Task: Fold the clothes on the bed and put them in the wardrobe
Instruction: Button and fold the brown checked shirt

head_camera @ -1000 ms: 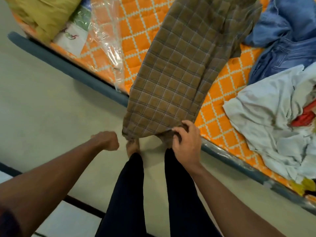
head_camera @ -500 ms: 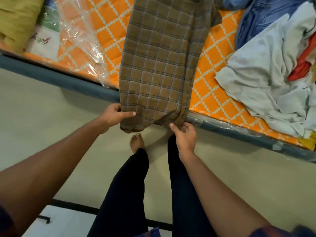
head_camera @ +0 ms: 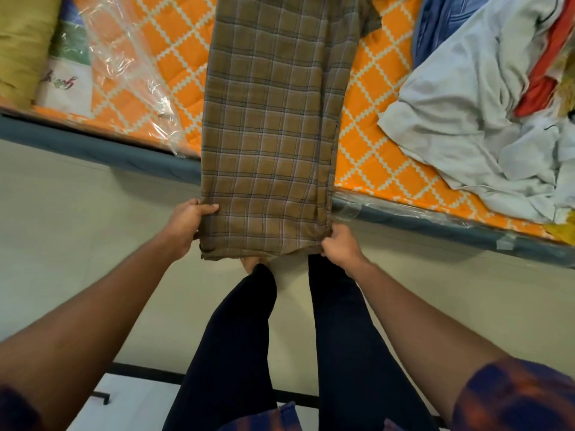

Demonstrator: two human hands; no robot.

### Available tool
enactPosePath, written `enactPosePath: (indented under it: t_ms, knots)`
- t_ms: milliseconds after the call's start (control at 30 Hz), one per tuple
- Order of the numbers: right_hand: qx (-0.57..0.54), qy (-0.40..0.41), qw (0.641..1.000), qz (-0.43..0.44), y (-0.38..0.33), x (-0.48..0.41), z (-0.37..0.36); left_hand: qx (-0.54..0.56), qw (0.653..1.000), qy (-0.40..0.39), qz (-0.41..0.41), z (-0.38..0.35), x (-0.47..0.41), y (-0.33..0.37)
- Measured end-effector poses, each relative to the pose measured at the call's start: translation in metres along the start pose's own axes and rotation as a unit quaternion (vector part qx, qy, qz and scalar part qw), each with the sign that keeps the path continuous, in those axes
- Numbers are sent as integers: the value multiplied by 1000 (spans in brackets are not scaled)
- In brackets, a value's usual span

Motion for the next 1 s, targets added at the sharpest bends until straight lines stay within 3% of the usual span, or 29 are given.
enactPosePath:
  t_ms: [133,300,367,533,700,833,1000]
  knots:
    - [-9,-5,999,47,-3,8,3,-58,998,-9,-40,1,0,6]
    - [-235,-15,970,63,-33,13,-7,-148,983,-53,-91,-5,0,34]
    - [-302,-17,952,45,-33,14,-14,-142,984,-52,-92,-8,6,42]
    - [-330,-51,943,5,-47,26,-29,-105,991,-42,-76,-2,37,49]
    - [-372,-77,925,2,-69,103,-10,-13,999,-40,-27,20,101,56]
    - [-426,-105,899,-2,-99,183,5,-63,996,-57,-28,45,169,77]
    - [-474,-148,863,-94,-110,250,7,-81,991,-96,-39,69,232,104]
Point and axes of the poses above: each hand's wrist, its own x-axis away from the middle knuckle, its own z-axis out of the back of the hand, y = z × x, the point moved 4 cm from there along -x, towards the middle knuckle, and after that the axes turned 8 degrees about -x, right-handed, at the moved point
